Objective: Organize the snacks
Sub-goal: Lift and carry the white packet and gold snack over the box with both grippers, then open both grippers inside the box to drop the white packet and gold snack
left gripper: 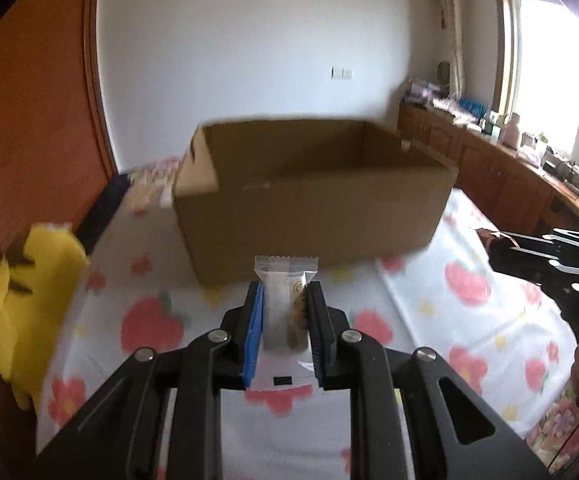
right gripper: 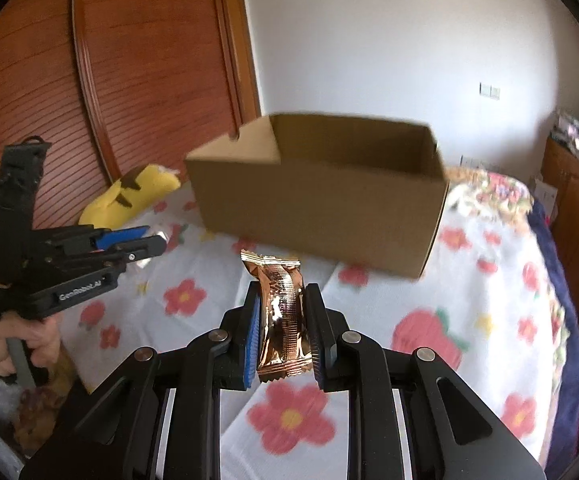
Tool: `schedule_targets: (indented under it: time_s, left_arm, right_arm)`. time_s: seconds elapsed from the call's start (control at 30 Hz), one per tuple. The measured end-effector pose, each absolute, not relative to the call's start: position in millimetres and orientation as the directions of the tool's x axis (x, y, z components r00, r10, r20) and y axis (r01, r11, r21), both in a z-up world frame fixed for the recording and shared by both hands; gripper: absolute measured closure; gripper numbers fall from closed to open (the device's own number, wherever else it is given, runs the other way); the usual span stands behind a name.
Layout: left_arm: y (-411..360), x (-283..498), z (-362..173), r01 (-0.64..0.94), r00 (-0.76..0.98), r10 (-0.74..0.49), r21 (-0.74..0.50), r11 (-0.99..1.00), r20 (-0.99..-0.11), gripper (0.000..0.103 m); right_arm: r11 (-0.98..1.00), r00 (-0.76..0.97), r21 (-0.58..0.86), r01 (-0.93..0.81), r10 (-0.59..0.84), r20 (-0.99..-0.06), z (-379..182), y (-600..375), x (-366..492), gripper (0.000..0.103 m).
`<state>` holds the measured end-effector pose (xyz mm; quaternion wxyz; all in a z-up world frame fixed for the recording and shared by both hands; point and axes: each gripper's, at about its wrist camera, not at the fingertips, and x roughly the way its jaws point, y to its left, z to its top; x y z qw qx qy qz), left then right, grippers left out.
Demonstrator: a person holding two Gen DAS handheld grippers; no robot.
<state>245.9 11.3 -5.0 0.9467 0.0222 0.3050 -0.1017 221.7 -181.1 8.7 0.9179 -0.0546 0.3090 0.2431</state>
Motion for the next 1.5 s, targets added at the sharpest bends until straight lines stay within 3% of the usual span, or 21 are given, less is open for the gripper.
schedule_targets:
  time_s: [0.37, 0.7, 1.13, 1.27, 1.33, 1.4, 1.5]
  left_arm:
    - [2.8, 325.6, 39.6, 0.231, 0.849, -0.190, 0.023, 0.973, -0.492, 0.085]
    - [0.8, 380.7, 31.8, 0.224, 0.844, -0.183, 0.022, 0.974, -0.504, 0.085]
    - [-6.5, 402.9, 14.7, 0.206, 0.837, -0.158, 0.033, 0.978, -0.524, 0.083]
    - [-5.9, 405.7, 13.0, 0.180, 0.841, -0.134, 0.038, 0.983, -0.524, 0.068]
    - [-2.9, 405.8, 12.1, 0.175, 0.837, -0.134, 0.028, 0.984, -0.530, 0.066]
    - [-0.7, 403.7, 12.7, 0.172, 0.838, -0.130, 0.029, 0.985, -0.531, 0.060]
    - [2.2, 397.5, 16.3, 0.169, 0.840, -0.129, 0.028, 0.985, -0.527, 0.060]
  right_arm:
    - [0.873, 0.744, 0.027, -0.487, 0.430, -0.511, 59.8, -173.3, 299.3, 0.084]
    - [0.879, 0.735, 0.035, -0.475, 0.419, -0.533, 44.3, -163.0, 365.9, 0.084]
    - [0.887, 0.728, 0.039, -0.459, 0.401, -0.556, 25.0, -160.6, 392.4, 0.083]
    - [0.890, 0.720, 0.046, -0.454, 0.396, -0.570, 21.8, -160.2, 397.7, 0.079]
    - [0.888, 0.705, 0.045, -0.457, 0.393, -0.591, 18.6, -157.7, 401.6, 0.072]
    - [0.896, 0.710, 0.033, -0.443, 0.373, -0.597, 16.6, -160.3, 402.1, 0.072]
    - [0.898, 0.714, 0.040, -0.439, 0.375, -0.591, 18.4, -163.5, 398.6, 0.070]
